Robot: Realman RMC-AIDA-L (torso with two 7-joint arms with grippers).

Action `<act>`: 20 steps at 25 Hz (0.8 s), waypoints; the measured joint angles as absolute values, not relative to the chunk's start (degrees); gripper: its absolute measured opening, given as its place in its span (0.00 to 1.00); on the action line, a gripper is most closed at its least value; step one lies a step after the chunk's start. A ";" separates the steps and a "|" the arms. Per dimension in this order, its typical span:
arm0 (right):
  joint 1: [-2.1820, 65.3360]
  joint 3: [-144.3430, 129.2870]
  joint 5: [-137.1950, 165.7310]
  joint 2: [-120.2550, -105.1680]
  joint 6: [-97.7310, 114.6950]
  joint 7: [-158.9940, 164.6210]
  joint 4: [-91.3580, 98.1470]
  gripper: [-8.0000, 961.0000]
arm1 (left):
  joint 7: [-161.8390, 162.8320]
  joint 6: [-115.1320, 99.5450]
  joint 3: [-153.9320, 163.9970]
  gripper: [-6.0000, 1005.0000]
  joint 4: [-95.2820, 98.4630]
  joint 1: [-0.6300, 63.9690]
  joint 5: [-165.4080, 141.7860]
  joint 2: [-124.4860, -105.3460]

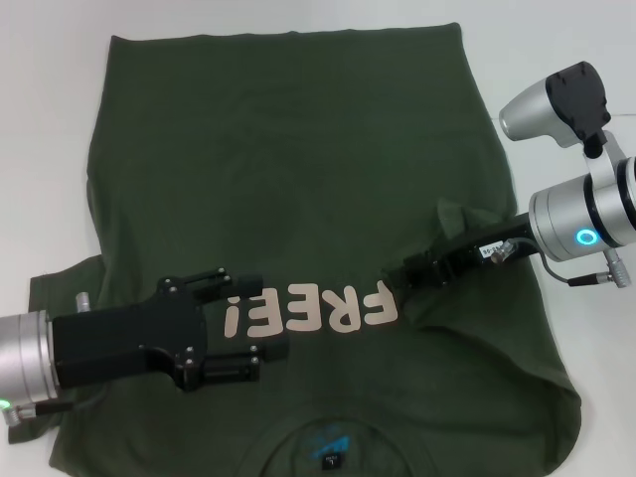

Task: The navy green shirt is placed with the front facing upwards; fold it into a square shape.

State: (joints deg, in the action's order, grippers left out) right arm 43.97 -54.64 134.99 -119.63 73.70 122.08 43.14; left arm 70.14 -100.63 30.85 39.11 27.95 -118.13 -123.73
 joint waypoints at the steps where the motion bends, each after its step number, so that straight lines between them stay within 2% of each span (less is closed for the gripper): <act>1: 43.97 -54.68 134.97 -119.62 73.81 121.95 43.18 0.31 | 70.14 -100.63 30.85 0.83 39.11 27.95 -118.13 -123.73; 5: 44.07 -54.32 134.05 -119.52 75.76 119.98 43.75 0.50 | 70.14 -100.63 30.85 0.83 39.11 27.95 -118.12 -123.73; 9: 42.26 -52.22 128.61 -118.54 79.26 114.38 43.92 0.68 | 70.14 -100.63 30.84 0.83 39.11 27.95 -118.12 -123.81; 20: 33.60 -43.69 115.58 -116.48 88.55 93.64 44.03 0.92 | 70.55 -100.68 30.34 0.83 39.02 27.95 -117.11 -123.84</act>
